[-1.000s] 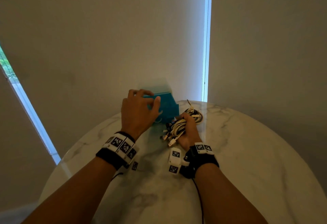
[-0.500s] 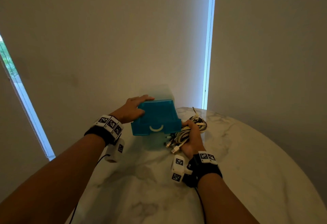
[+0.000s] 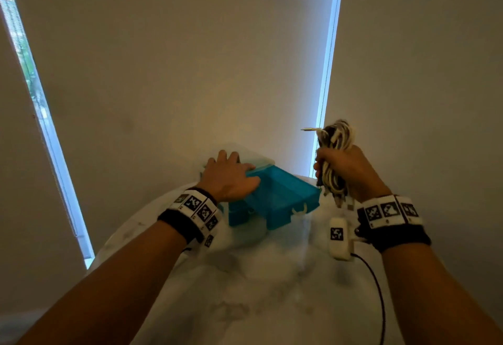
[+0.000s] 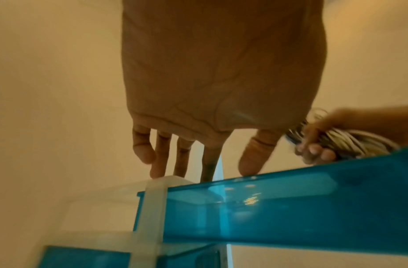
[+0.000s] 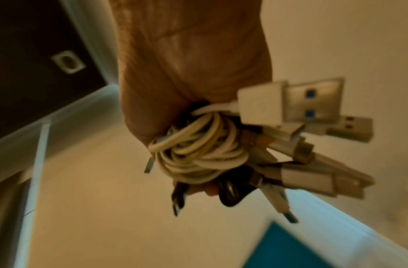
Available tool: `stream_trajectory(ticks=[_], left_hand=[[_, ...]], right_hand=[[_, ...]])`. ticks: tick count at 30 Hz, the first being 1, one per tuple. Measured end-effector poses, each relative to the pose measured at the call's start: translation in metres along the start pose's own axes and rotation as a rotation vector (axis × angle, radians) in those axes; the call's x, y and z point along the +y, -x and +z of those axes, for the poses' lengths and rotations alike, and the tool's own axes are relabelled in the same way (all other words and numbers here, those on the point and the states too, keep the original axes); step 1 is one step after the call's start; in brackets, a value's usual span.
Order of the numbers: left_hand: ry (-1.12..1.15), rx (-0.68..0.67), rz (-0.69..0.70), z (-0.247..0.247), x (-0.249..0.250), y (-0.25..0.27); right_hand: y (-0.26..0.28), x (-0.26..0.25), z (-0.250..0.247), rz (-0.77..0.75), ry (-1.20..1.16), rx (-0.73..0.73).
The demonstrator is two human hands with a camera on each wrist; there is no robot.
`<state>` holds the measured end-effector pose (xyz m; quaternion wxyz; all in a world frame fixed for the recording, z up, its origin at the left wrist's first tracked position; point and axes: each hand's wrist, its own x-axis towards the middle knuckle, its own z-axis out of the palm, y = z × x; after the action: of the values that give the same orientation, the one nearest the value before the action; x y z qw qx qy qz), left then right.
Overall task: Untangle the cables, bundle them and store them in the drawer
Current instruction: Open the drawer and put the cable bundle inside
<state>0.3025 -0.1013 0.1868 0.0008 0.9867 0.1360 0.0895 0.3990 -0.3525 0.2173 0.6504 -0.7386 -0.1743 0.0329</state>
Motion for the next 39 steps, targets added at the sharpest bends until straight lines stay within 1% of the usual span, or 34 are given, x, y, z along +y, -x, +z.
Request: stream_trajectory(ticks=[3,6,8,12,17,19,20,24,25,27,29,31,33,36,37,39], left_hand=[[0.03,0.056,-0.01,-0.005,0.004,-0.014],[0.197,0.036,-0.02,-0.003,-0.005,-0.032],[0.289,-0.013,0.008,0.004,-0.012,-0.036],[0.276,-0.007,0.018,0.017,-0.024,-0.039],[0.515,-0.109,0.031,0.017,-0.032,-0.045],[0.628,-0.091,0.021,0.019,-0.032,-0.045],[0.645,-0.092,0.012,0.02,-0.032,-0.047],[0.567,-0.137,-0.034,0.019,-0.027,-0.053],[0.559,-0.136,-0.024,0.019,-0.028,-0.055],[0.629,-0.17,0.033,0.018,-0.032,-0.056],[0.672,-0.233,0.102,0.016,-0.037,-0.054],[0.56,-0.287,0.13,0.013,-0.039,-0.054],[0.454,-0.297,0.142,0.009,-0.039,-0.054],[0.411,-0.249,0.146,0.012,-0.039,-0.053],[0.388,-0.209,0.132,0.016,-0.04,-0.053],[0.312,-0.085,0.105,0.021,-0.035,-0.049]], right_hand=[[0.006,-0.048,0.027,-0.086,0.269,-0.141],[0.002,-0.066,0.064,-0.163,0.534,-0.238],[-0.006,-0.058,0.083,-0.197,0.717,-0.267],[-0.011,-0.025,0.091,-0.194,1.072,-0.31],[-0.011,0.002,0.094,-0.2,1.241,-0.38],[-0.016,0.002,0.096,-0.176,1.25,-0.435],[-0.019,0.001,0.096,-0.15,1.244,-0.473],[-0.041,0.001,0.095,-0.057,1.269,-0.653],[-0.047,0.003,0.096,-0.029,1.28,-0.68],[-0.052,0.001,0.098,0.043,1.292,-0.697],[-0.046,-0.007,0.098,0.154,1.223,-0.706],[-0.047,-0.007,0.097,0.232,1.154,-0.676],[-0.047,-0.006,0.094,0.23,1.103,-0.663],[-0.041,-0.01,0.093,0.232,0.988,-0.657],[-0.039,-0.013,0.091,0.244,0.917,-0.668],[-0.032,-0.023,0.084,0.247,0.821,-0.7]])
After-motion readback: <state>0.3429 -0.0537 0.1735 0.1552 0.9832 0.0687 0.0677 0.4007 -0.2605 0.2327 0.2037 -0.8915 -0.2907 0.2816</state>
